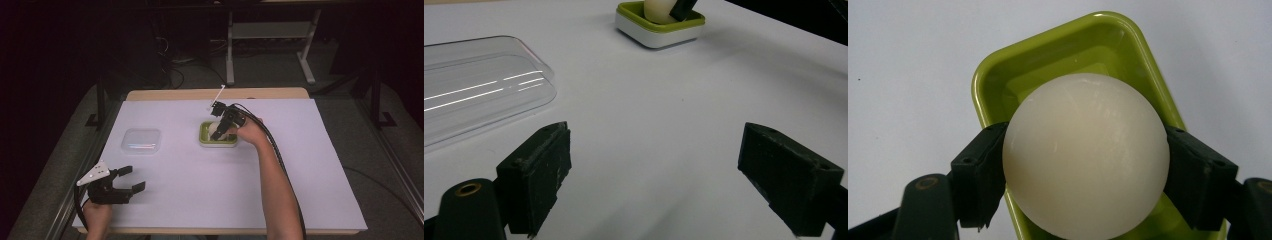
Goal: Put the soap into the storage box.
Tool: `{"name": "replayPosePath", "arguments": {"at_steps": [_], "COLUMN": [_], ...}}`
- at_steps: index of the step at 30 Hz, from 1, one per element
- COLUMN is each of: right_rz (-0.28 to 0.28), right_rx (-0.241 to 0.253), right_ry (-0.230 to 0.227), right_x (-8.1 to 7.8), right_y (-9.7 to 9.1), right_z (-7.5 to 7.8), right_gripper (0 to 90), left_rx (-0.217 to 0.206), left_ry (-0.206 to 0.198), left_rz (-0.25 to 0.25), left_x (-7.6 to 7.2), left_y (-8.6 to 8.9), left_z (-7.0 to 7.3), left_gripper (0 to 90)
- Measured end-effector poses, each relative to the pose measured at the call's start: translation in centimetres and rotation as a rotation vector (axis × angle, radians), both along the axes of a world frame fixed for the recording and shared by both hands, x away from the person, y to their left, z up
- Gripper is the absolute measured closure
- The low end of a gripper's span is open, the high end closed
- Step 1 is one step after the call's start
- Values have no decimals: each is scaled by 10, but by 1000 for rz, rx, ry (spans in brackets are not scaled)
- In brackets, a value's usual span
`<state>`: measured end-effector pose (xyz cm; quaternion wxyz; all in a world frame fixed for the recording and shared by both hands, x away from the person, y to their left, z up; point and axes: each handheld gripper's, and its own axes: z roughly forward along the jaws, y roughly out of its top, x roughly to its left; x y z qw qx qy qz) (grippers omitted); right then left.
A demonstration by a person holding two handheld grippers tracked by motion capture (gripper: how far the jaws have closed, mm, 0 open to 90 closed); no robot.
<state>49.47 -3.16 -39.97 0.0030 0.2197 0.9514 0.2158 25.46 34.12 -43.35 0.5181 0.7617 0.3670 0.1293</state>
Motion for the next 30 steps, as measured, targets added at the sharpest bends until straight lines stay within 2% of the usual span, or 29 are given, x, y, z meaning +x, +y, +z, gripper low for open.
{"name": "replayPosePath", "arguments": {"at_steps": [17, 21, 24, 30], "right_rz": [-9, -21, -15, -30], "right_rx": [2, 22, 10, 66], "right_ry": [11, -3, -3, 11], "right_x": [2, 0, -2, -5], "right_y": [-3, -5, -6, -19], "right_z": [-2, 3, 6, 13], "right_gripper": [241, 253, 254, 251], "left_rx": [-1, -2, -2, 0], "left_ry": [0, 1, -3, -3], "left_rz": [0, -1, -4, -6], "left_x": [0, 0, 0, 0], "left_y": [0, 0, -1, -1], "left_z": [0, 0, 0, 0], "left_gripper": [132, 131, 132, 131]}}
